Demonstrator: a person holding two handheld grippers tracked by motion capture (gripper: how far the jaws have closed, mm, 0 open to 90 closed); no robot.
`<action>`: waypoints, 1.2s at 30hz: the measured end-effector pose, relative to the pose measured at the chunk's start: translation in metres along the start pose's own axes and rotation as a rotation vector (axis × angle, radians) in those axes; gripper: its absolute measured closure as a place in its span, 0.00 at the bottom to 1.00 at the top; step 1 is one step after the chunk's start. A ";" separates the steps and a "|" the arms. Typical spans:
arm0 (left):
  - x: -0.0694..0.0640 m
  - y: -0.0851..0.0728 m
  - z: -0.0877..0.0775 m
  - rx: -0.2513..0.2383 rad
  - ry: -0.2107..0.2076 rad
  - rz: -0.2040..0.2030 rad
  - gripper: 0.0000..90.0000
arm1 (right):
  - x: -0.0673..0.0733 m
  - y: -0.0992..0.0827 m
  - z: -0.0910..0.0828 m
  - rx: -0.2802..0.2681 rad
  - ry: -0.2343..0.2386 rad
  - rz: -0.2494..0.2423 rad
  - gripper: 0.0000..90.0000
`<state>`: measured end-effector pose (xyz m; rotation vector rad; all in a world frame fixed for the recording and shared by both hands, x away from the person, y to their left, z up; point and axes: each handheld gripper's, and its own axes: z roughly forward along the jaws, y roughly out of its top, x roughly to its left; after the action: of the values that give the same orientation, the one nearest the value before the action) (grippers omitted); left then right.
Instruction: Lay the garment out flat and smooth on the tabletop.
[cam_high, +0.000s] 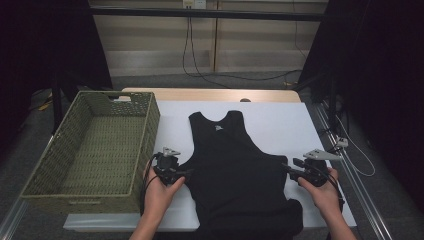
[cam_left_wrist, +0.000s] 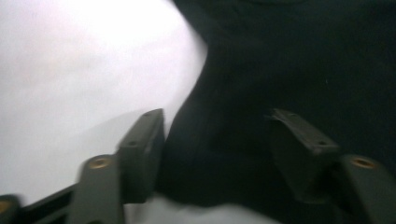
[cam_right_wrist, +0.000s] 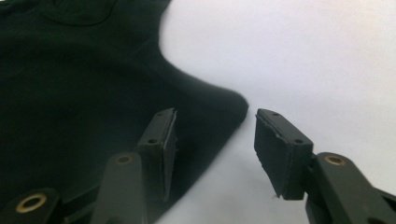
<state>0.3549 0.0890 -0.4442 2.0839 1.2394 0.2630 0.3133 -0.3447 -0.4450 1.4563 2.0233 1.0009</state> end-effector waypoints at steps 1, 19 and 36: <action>-0.002 -0.001 -0.002 0.016 0.006 0.011 0.58 | 0.001 -0.001 -0.001 0.004 0.009 0.008 0.54; 0.020 0.019 -0.011 0.021 -0.036 -0.095 0.93 | 0.003 -0.005 -0.002 0.006 -0.043 0.012 0.54; 0.026 0.020 -0.003 -0.016 -0.037 -0.079 0.93 | -0.007 0.019 0.011 -0.004 -0.028 0.050 1.00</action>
<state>0.3814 0.1062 -0.4333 2.0122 1.2904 0.1975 0.3348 -0.3445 -0.4380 1.5172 1.9738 0.9983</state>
